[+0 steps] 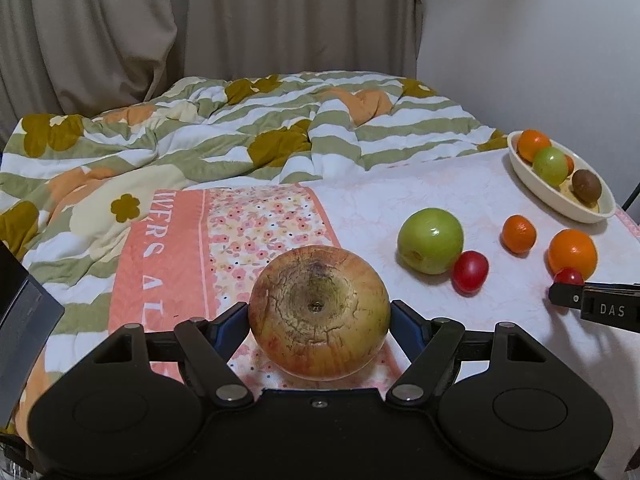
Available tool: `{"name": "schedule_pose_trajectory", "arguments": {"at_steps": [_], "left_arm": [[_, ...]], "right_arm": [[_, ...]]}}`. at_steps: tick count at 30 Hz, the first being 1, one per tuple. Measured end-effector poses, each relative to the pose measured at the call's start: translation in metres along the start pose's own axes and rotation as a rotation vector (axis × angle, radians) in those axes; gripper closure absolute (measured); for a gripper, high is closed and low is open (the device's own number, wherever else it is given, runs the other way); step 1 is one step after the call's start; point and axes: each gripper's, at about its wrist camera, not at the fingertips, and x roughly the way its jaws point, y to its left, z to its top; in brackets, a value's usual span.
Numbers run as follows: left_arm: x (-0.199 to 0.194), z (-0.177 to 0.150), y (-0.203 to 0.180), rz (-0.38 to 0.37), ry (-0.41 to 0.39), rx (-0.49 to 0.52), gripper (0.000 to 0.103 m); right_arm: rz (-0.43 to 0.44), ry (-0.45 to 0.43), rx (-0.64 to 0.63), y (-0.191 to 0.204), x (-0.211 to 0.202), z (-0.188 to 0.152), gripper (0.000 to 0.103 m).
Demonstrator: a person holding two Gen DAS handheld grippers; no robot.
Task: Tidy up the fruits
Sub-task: 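Carry the apple with the left tool while the right tool carries the tomato toward the bowl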
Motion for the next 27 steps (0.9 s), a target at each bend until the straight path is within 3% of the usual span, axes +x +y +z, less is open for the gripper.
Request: {"name": "schedule_pose_trajectory", "arguments": {"at_steps": [14, 27], "left_arm": [[-0.073, 0.003, -0.039, 0.042, -0.106, -0.04, 0.024], [-0.135, 0.014, -0.117, 0.147, -0.203, -0.14, 0.024]], "right_arm": [[0.065, -0.09, -0.05, -0.024, -0.063, 0.015, 0.059], [0.179, -0.145, -0.127, -0.105, -0.107, 0.049, 0.059]]}}
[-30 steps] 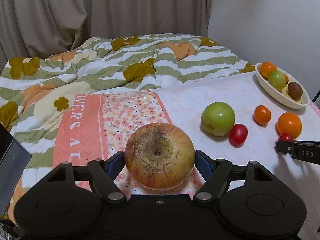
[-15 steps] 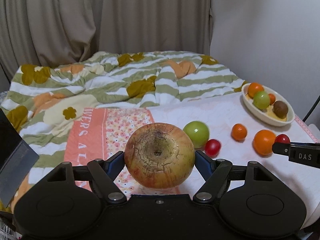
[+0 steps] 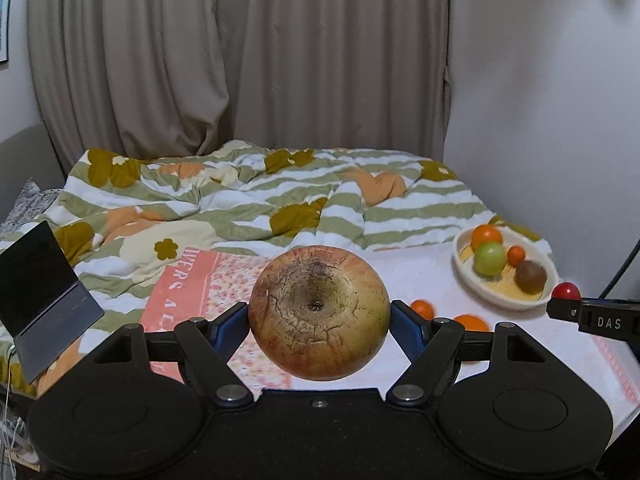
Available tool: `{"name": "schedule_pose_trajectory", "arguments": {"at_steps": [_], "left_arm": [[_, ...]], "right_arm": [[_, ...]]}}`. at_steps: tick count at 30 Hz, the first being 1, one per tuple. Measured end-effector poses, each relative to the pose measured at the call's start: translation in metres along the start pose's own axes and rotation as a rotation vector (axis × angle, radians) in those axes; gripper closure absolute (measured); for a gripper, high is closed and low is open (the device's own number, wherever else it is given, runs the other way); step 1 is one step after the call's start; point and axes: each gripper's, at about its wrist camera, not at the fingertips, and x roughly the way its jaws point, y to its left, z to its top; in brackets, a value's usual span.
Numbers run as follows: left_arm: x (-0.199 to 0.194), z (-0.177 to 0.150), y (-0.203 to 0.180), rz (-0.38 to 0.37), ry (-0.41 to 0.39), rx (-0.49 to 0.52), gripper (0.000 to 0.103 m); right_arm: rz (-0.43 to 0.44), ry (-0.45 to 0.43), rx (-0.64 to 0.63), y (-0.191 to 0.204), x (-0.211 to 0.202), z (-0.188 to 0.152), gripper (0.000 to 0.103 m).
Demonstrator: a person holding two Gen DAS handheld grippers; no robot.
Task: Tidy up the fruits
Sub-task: 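Carry the apple with the left tool while the right tool carries the tomato toward the bowl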
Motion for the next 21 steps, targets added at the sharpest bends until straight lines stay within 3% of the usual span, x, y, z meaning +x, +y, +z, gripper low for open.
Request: {"name": "schedule_pose_trajectory", "arguments": {"at_steps": [8, 21], "left_arm": [[-0.007, 0.01, -0.065, 0.016, -0.032, -0.034, 0.024], [0.038, 0.023, -0.157, -0.093, 0.019, 0.002, 0.024]], "right_arm": [[0.059, -0.029, -0.077, -0.059, -0.012, 0.02, 0.059], [0.073, -0.021, -0.117, -0.134, 0.01, 0.045, 0.059]]}}
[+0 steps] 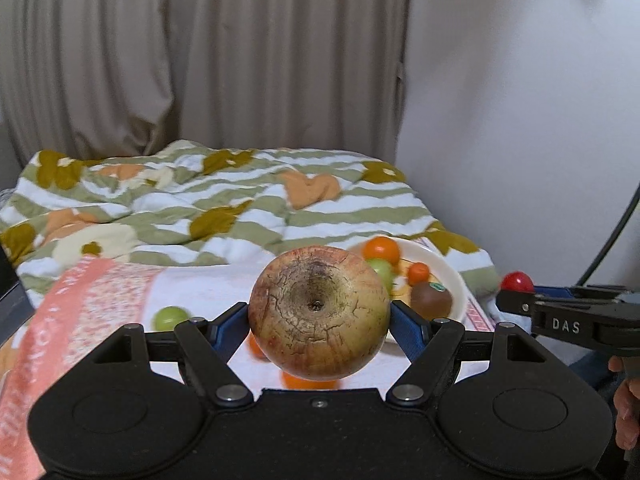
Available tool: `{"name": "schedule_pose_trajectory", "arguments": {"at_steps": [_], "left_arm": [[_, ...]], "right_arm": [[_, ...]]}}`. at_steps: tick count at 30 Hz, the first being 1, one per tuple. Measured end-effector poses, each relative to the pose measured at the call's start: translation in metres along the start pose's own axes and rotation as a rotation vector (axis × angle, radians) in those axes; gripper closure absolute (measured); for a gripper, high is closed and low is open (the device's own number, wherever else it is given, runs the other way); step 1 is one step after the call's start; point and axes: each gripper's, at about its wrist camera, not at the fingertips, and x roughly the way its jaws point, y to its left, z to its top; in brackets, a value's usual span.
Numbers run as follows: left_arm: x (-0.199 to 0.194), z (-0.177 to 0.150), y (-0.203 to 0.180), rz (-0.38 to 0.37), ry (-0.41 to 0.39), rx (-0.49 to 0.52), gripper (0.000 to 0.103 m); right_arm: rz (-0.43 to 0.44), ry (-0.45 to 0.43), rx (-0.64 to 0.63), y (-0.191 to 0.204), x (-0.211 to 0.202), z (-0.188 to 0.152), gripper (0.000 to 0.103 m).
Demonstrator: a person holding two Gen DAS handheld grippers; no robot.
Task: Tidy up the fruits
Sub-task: 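Carry the apple with the left tool while the right tool carries the tomato toward the bowl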
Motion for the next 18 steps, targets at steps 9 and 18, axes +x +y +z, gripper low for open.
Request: {"name": "schedule_pose_trajectory", "arguments": {"at_steps": [9, 18], "left_arm": [[0.069, 0.011, -0.038, -0.068, 0.065, 0.081, 0.024], [0.139, 0.006, -0.06, -0.103, 0.165, 0.165, 0.024]], "right_arm": [[-0.033, 0.017, 0.045, -0.042, 0.034, 0.011, 0.059], [-0.056, 0.042, 0.051, -0.059, 0.074, 0.021, 0.059]]}}
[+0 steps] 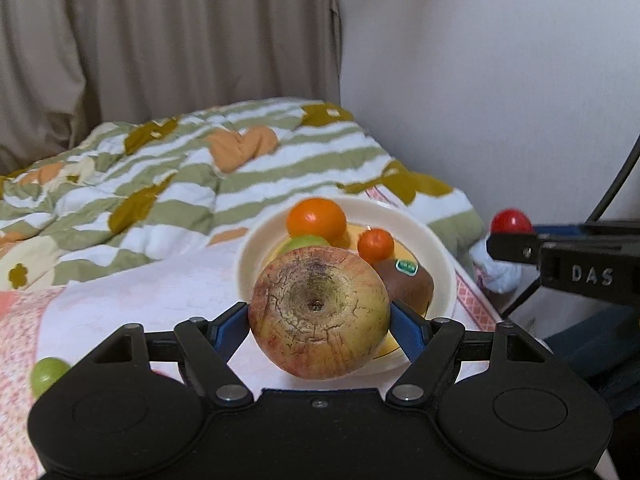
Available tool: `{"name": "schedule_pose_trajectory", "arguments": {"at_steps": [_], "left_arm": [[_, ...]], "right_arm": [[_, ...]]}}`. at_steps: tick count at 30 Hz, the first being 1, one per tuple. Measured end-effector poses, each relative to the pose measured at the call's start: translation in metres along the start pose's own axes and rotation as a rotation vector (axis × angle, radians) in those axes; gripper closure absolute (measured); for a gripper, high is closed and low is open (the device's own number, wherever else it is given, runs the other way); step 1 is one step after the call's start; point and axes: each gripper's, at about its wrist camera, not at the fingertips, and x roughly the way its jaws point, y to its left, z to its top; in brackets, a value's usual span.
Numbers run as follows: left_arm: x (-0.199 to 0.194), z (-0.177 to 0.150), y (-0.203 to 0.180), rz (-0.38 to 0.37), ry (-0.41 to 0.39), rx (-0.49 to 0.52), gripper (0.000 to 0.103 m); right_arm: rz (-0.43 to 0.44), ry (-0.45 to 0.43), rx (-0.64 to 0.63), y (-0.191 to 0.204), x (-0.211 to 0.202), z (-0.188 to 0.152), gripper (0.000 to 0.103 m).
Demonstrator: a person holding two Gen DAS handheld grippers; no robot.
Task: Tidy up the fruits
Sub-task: 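Carry the apple with the left tool while the right tool carries the tomato toward the bowl, then open the left tool to drop the apple in the bowl while the right tool releases the tomato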
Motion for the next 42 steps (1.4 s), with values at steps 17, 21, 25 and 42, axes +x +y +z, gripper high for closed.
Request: {"name": "schedule_pose_trajectory", "arguments": {"at_steps": [17, 21, 25, 42], "left_arm": [[0.041, 0.004, -0.016, 0.044, 0.069, 0.125, 0.0], [0.026, 0.006, -0.013, 0.012, 0.042, 0.096, 0.0], [0.013, 0.007, -0.008, 0.025, 0.027, 0.075, 0.0], [-0.022, 0.004, 0.038, 0.11, -0.01, -0.086, 0.0]], "right_arm": [[-0.009, 0.027, 0.054, -0.01, 0.032, 0.003, 0.059], [-0.005, 0.023, 0.047, -0.011, 0.03, 0.008, 0.059], [0.005, 0.019, 0.025, -0.011, 0.031, 0.014, 0.059], [0.055, 0.097, -0.03, 0.0, 0.088, 0.027, 0.059]]}}
